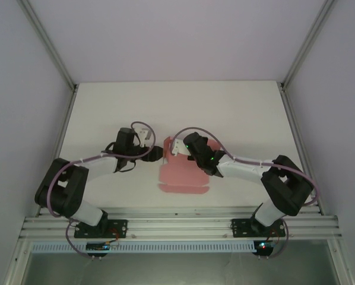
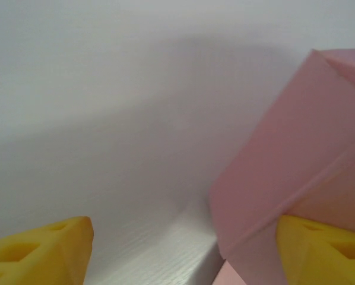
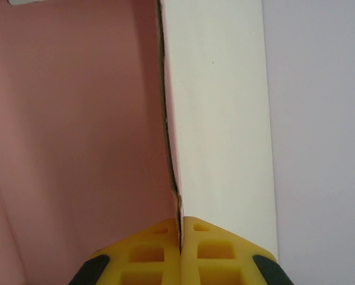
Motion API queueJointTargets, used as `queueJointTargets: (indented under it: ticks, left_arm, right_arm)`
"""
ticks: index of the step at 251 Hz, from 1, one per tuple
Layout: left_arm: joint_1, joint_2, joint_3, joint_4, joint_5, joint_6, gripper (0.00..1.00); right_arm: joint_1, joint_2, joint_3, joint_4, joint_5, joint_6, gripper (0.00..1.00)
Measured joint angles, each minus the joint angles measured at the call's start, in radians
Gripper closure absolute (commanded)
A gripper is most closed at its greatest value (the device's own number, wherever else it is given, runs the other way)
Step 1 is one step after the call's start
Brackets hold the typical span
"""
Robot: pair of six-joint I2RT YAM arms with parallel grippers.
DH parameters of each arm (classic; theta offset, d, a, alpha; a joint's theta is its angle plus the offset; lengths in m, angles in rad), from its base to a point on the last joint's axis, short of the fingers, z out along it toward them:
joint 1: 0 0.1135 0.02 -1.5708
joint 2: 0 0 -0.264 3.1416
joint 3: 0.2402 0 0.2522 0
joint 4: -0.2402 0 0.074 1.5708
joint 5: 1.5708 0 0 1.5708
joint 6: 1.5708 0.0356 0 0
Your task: Assemble paper box
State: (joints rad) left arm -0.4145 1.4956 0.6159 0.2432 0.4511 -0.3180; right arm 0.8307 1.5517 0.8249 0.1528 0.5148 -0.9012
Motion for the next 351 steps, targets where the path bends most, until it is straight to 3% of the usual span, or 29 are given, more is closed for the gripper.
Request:
queueJointTargets:
  ticks: [74,143,248,312,351]
  left_arm:
    - [-0.035,0.073,0.012,0.047,0.103,0.037,0.28]
    - [-0.051,0.090,0.026,0.055,0.075,0.044,0.23]
    - [-0.112,0.096,-0.004,0.109,0.045,0.072,0.21]
    - [-0.138,0.103,-0.005,0.150,0.046,0.076,0.21]
    - [-0.156,0.126,0.002,0.168,0.046,0.081,0.42]
  right_arm:
    - [0.000,0.000,0.000,-0.019,-0.006,0.016,1.00]
    - [0.004,-0.007,-0.010,-0.020,0.011,0.023,1.00]
    - [0.119,-0.010,-0.127,0.140,0.215,0.023,1.00]
    - [0.141,-0.009,-0.138,0.159,0.249,0.039,1.00]
    - [0.145,-0.009,-0.138,0.159,0.249,0.064,1.00]
